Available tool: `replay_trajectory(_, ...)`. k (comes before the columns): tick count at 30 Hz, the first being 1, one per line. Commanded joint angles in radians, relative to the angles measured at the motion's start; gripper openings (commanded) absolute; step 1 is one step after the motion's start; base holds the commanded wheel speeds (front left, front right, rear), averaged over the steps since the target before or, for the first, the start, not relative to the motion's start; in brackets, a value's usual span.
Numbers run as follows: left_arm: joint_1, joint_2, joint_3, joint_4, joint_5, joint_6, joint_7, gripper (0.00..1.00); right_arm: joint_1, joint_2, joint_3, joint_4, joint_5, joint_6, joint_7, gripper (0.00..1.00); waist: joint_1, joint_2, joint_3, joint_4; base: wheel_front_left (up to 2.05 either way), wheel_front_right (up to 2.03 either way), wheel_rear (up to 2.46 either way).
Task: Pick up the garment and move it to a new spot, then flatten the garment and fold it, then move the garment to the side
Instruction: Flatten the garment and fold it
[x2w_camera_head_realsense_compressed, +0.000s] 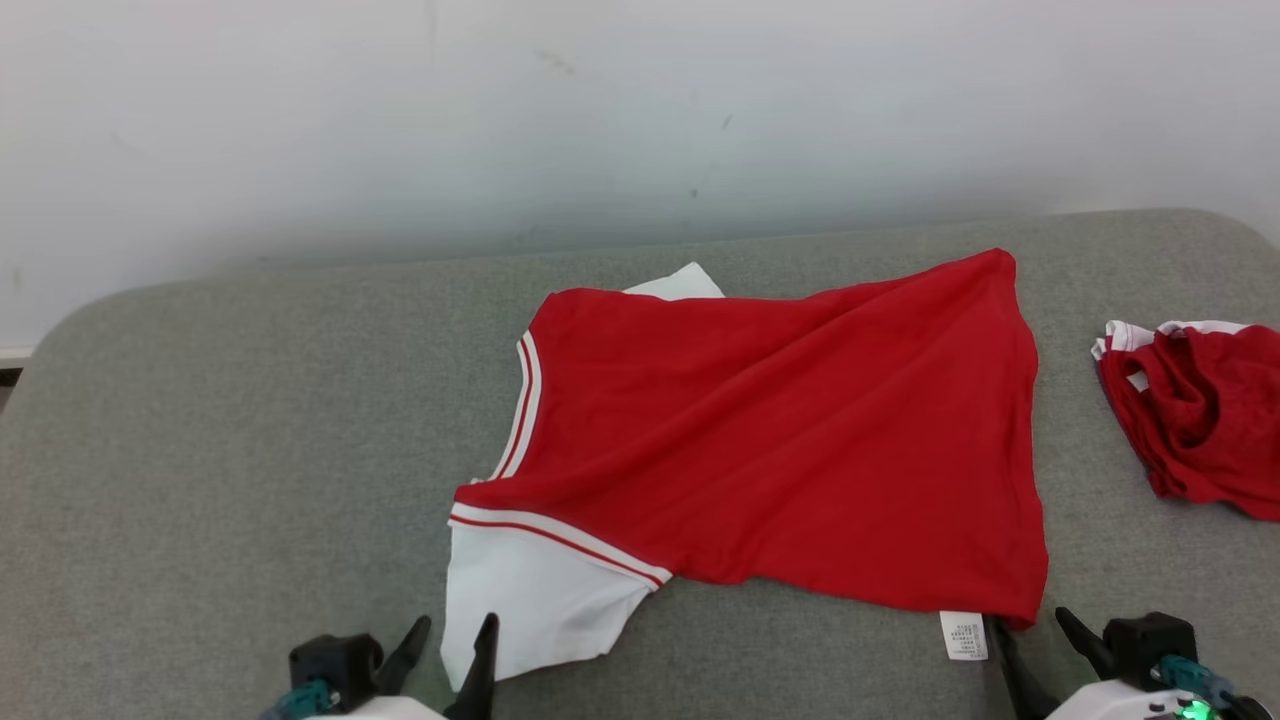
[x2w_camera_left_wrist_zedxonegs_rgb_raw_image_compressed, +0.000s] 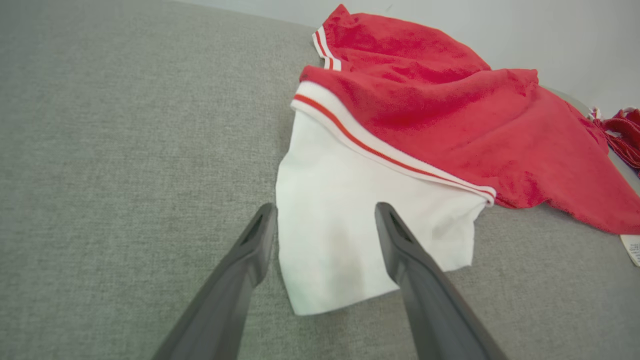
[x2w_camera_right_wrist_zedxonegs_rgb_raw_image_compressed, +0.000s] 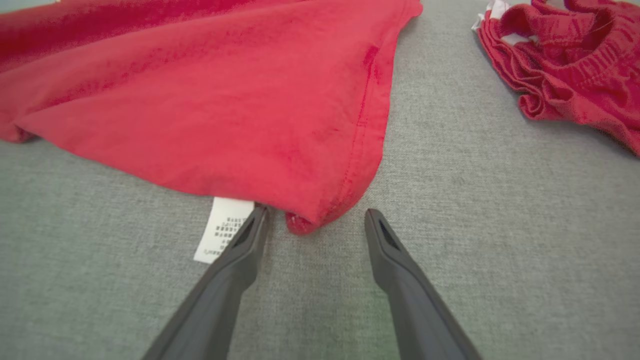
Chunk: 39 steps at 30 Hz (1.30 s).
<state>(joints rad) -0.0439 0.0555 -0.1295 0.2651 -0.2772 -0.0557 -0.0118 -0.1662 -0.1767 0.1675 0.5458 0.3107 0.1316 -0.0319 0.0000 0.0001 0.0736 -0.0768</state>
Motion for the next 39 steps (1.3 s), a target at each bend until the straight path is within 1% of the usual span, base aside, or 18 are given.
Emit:
replay_trajectory(1, -0.015, 0.012, 0.001, 0.002, -0.008, 0.002, 0.021, 1.00, -0.029, -0.009, 0.013, 0.026, 0.007, -0.002, 0.001, 1.00, 0.0000, -0.0001, 0.009, 0.003, 0.00, 0.00, 0.00)
replay_trajectory(6, -0.016, 0.026, -0.017, 0.001, -0.011, 0.009, 0.129, 1.00, -0.092, -0.006, 0.060, 0.115, 0.024, -0.002, -0.012, 1.00, 0.0000, -0.0001, 0.024, 0.005, 0.00, 0.00, 0.00)
replay_trajectory(10, -0.018, 0.033, -0.022, 0.000, -0.008, 0.026, 0.192, 1.00, -0.131, 0.000, 0.072, 0.179, 0.023, -0.002, -0.034, 1.00, 0.0000, -0.0001, 0.033, 0.010, 0.00, 0.00, 0.00)
replay_trajectory(12, -0.021, 0.036, -0.033, 0.006, -0.013, 0.019, 0.226, 1.00, -0.145, 0.006, 0.078, 0.207, 0.023, -0.002, -0.048, 1.00, 0.0000, -0.0001, 0.037, 0.011, 0.00, 0.00, 0.00)
replay_trajectory(14, -0.029, 0.036, -0.031, 0.009, -0.018, 0.025, 0.240, 1.00, -0.162, 0.010, 0.082, 0.233, 0.023, -0.002, -0.059, 1.00, 0.0000, -0.0001, 0.043, 0.013, 0.00, 0.00, 0.00)
replay_trajectory(16, -0.030, 0.040, -0.042, 0.029, -0.019, 0.018, 0.261, 1.00, -0.175, 0.016, 0.086, 0.258, 0.026, -0.002, -0.072, 1.00, 0.0000, -0.0001, 0.046, 0.015, 0.00, 0.00, 0.00)
replay_trajectory(17, -0.034, 0.038, -0.049, 0.038, -0.023, 0.013, 0.267, 1.00, -0.179, 0.018, 0.091, 0.270, 0.026, -0.002, -0.077, 0.93, 0.0000, -0.0001, 0.048, 0.015, 0.00, 0.00, 0.00)
replay_trajectory(18, -0.039, 0.037, -0.056, 0.045, -0.026, 0.004, 0.269, 1.00, -0.187, 0.021, 0.095, 0.281, 0.027, -0.002, -0.084, 0.81, 0.0000, -0.0001, 0.049, 0.014, 0.00, 0.00, 0.00)
replay_trajectory(19, -0.041, 0.035, -0.066, 0.053, -0.030, -0.004, 0.281, 0.88, -0.194, 0.024, 0.100, 0.293, 0.030, -0.002, -0.088, 0.64, 0.0000, -0.0001, 0.049, 0.014, 0.00, 0.00, 0.00)
replay_trajectory(20, -0.040, 0.032, -0.077, 0.061, -0.032, -0.014, 0.292, 0.54, -0.200, 0.026, 0.105, 0.302, 0.032, -0.002, -0.095, 0.47, 0.0000, -0.0001, 0.050, 0.014, 0.00, 0.00, 0.00)
replay_trajectory(21, -0.039, 0.030, -0.084, 0.064, -0.034, -0.021, 0.294, 0.35, -0.206, 0.027, 0.109, 0.313, 0.033, -0.002, -0.103, 0.38, 0.0000, -0.0001, 0.050, 0.014, 0.00, 0.00, 0.00)
replay_trajectory(22, -0.041, 0.030, -0.087, 0.063, -0.036, -0.024, 0.291, 0.00, -0.211, 0.028, 0.112, 0.323, 0.035, -0.002, -0.110, 0.20, 0.0000, -0.0001, 0.049, 0.013, 0.00, 0.00, 0.00)
replay_trajectory(23, -0.042, 0.031, -0.088, 0.063, -0.036, -0.024, 0.289, 0.00, -0.216, 0.028, 0.114, 0.333, 0.036, -0.002, -0.120, 0.00, 0.0000, -0.0001, 0.048, 0.013, 0.00, 0.00, 0.00)
replay_trajectory(28, -0.047, 0.053, -0.073, 0.035, -0.035, -0.016, 0.256, 0.00, -0.248, 0.015, 0.098, 0.371, 0.022, -0.002, -0.180, 0.00, 0.0000, -0.0001, 0.034, 0.015, 0.00, 0.00, 0.00)
replay_trajectory(32, -0.055, 0.071, -0.057, 0.001, -0.035, -0.008, 0.230, 0.00, -0.264, 0.005, 0.085, 0.382, 0.009, -0.002, -0.206, 0.00, 0.0000, -0.0001, 0.026, 0.020, 0.00, 0.00, 0.00)
replay_trajectory(36, -0.061, 0.084, -0.048, -0.039, -0.037, -0.005, 0.219, 0.00, -0.269, -0.001, 0.070, 0.343, 0.027, -0.002, -0.218, 0.00, 0.0000, -0.0001, 0.023, 0.023, 0.00, 0.00, 0.00)
replay_trajectory(39, -0.087, 0.101, -0.042, -0.073, -0.035, -0.008, 0.216, 0.00, -0.289, -0.025, 0.091, 0.297, 0.028, -0.002, -0.209, 0.00, 0.0000, -0.0001, 0.031, 0.019, 0.00, 0.00, 0.00)
